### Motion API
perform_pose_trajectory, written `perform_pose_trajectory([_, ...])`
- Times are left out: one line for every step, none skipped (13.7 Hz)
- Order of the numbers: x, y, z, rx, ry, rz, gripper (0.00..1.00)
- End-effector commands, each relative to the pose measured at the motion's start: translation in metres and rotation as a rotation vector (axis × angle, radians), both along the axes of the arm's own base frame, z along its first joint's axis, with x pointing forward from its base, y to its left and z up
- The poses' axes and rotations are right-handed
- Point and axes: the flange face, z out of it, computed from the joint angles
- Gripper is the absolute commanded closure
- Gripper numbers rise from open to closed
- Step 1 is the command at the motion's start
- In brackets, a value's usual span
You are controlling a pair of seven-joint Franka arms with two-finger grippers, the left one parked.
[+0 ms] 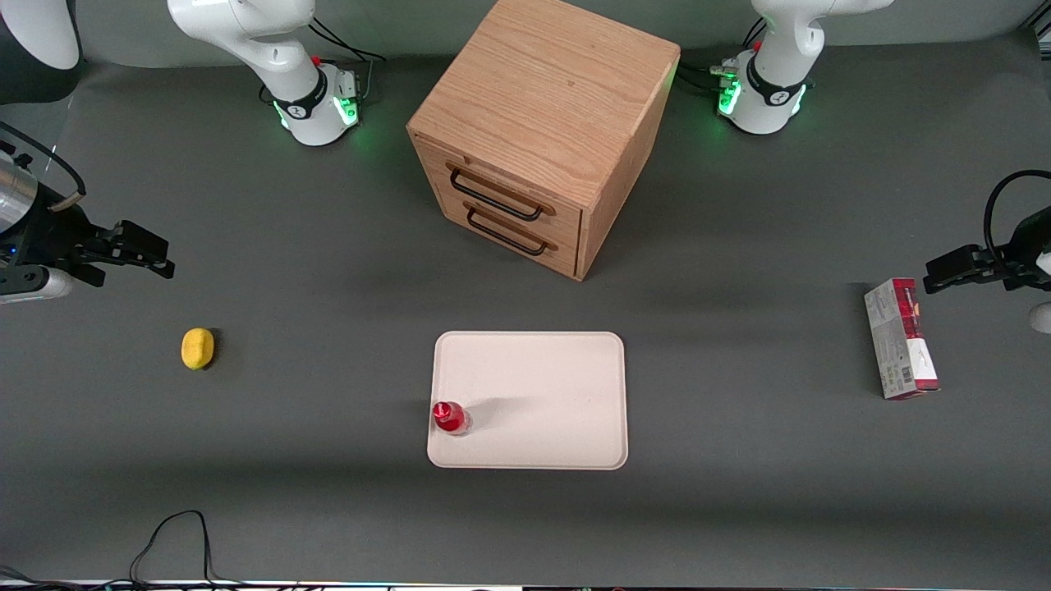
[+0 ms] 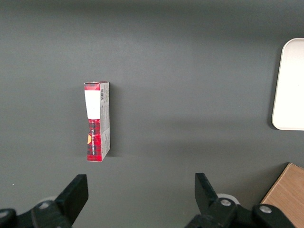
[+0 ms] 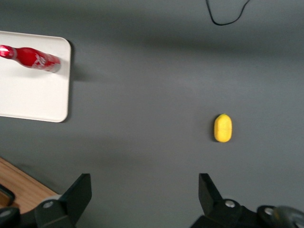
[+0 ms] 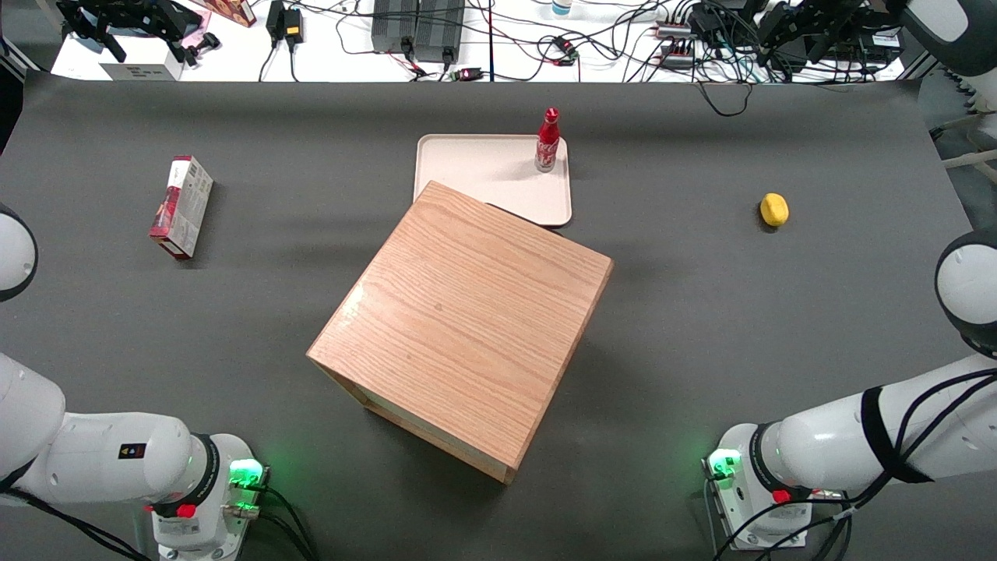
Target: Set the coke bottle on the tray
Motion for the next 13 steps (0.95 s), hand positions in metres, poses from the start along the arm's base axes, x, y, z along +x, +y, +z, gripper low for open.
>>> perform_pose_trajectory([-0.006,-0.019,0.001,-0.032,-0.011,0.003,0.00])
perform_pose_trajectory([-0.006,-0.030,0.000,-0.032,-0.003,-0.025,0.00])
perform_pose_trajectory([-0.007,-0.032,-0.002,-0.032,0.005,-0.033,0.00])
perform_pose_trajectory([-0.007,-0.032,-0.001,-0.032,0.003,-0.034,0.00])
perform_pose_trajectory([-0.006,-0.032,0.000,-0.030,0.000,-0.056,0.00])
perform_pose_trajectory([-0.006,-0.031,0.001,-0.029,-0.002,-0.091,0.00])
perform_pose_trajectory([-0.006,-0.029,0.002,-0.029,-0.004,-0.093,0.00])
perform_pose_trajectory([-0.006,-0.030,0.000,-0.029,0.000,-0.082,0.00])
perform_pose_trajectory([-0.006,-0.030,0.000,-0.029,0.001,-0.082,0.00])
perform_pose_trajectory([-0.006,-0.029,0.000,-0.029,0.001,-0.084,0.00])
perform_pose_trajectory([-0.006,-0.028,0.000,-0.029,0.001,-0.087,0.00])
perform_pose_trajectory([-0.006,-0.029,0.000,-0.029,0.001,-0.090,0.00])
perform_pose_trajectory([-0.006,-0.029,0.000,-0.031,0.001,-0.088,0.00])
